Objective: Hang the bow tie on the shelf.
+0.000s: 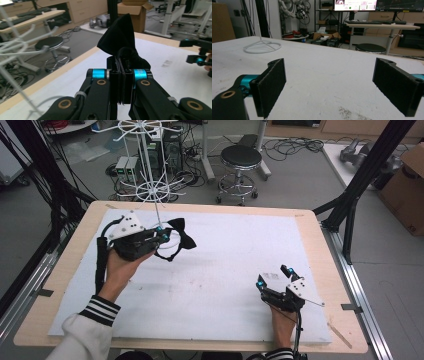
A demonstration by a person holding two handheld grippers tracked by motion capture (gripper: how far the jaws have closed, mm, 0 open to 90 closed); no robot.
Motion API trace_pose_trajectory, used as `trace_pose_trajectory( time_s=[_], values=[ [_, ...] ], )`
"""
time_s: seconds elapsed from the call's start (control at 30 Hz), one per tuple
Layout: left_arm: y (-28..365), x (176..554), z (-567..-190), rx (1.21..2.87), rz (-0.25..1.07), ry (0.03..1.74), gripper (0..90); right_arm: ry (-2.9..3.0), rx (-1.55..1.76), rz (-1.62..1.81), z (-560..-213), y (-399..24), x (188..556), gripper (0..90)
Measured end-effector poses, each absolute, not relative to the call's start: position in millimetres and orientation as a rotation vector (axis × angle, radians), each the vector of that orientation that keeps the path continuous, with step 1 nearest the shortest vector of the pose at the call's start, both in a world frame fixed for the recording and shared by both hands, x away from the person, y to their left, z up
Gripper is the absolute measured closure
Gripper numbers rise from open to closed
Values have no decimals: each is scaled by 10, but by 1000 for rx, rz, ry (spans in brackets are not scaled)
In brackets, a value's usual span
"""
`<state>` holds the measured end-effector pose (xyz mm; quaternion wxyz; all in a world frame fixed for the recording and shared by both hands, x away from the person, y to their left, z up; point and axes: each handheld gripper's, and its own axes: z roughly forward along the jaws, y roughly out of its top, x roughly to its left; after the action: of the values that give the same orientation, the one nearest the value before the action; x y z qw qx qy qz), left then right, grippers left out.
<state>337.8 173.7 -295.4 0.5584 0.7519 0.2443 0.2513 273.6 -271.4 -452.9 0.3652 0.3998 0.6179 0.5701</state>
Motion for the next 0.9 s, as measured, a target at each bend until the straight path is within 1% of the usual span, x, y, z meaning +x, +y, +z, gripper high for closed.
trace_pose_trajectory(
  time_s=[0.3,0.53,0.57,0.9],
  values=[
    [2036,3435,-2738,1734,667,619,882,1591,1028,1465,-4529,-2713,2736,107],
    [2223,3511,-2652,1706,688,659,882,1592,1032,1467,-4529,-2711,2734,107],
    [2302,3541,-2630,1694,701,678,882,1592,1031,1467,-4529,-2711,2734,107],
    [2485,3671,-2629,1687,714,727,882,1587,1025,1465,-4529,-2718,2739,107]
  ],
)
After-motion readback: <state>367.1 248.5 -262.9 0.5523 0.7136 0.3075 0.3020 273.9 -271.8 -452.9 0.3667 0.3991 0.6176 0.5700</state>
